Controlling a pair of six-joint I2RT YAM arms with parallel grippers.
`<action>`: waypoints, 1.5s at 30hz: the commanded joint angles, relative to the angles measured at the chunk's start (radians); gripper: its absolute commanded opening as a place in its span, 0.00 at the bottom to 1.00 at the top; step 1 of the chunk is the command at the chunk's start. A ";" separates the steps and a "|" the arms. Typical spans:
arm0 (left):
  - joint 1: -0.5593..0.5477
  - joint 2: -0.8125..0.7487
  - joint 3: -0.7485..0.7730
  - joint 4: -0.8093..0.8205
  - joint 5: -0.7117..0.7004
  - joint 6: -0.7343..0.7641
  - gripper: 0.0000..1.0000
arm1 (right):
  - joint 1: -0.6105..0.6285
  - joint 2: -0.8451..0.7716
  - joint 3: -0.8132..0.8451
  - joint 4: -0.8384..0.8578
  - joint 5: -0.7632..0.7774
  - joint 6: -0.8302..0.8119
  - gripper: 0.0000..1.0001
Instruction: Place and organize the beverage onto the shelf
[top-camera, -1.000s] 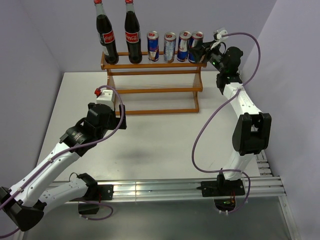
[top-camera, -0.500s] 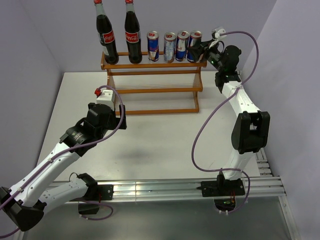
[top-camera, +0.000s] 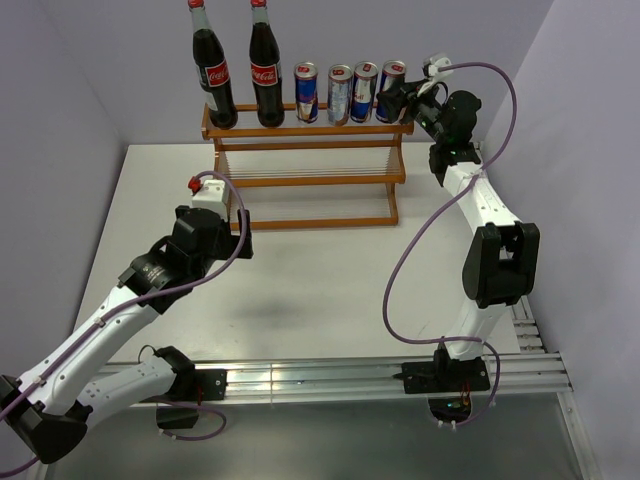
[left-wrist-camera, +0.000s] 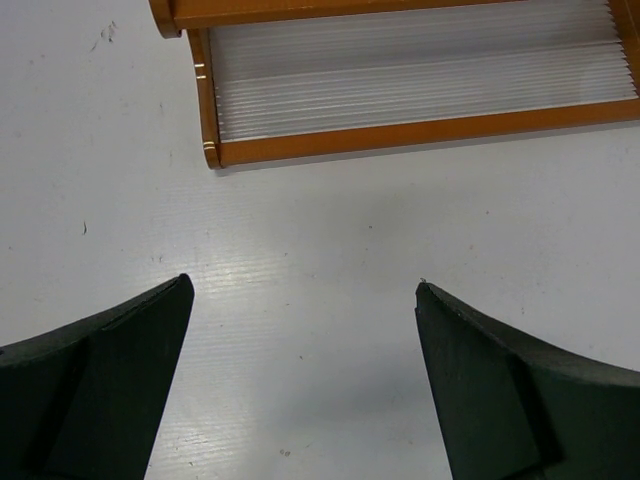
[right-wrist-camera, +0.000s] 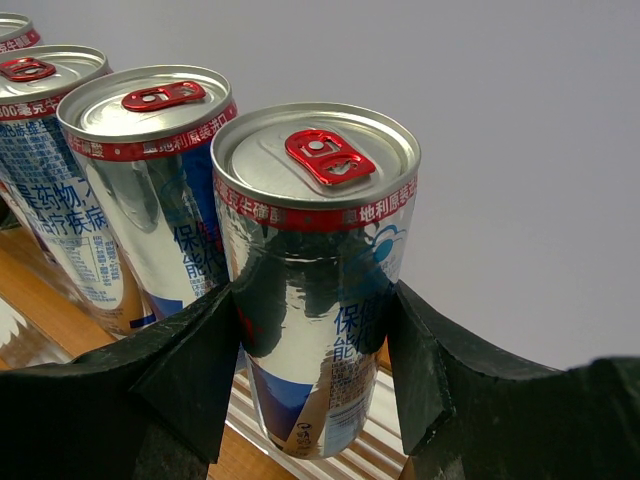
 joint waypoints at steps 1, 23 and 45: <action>0.004 -0.017 -0.006 0.040 0.015 0.017 1.00 | -0.004 -0.023 -0.001 -0.008 0.018 -0.008 0.39; 0.016 -0.020 -0.001 0.040 0.003 0.011 0.99 | -0.008 -0.122 -0.081 0.004 0.013 -0.017 1.00; 0.370 -0.036 0.026 0.058 0.070 -0.012 0.99 | 0.094 -0.625 -0.257 -0.653 0.637 0.101 1.00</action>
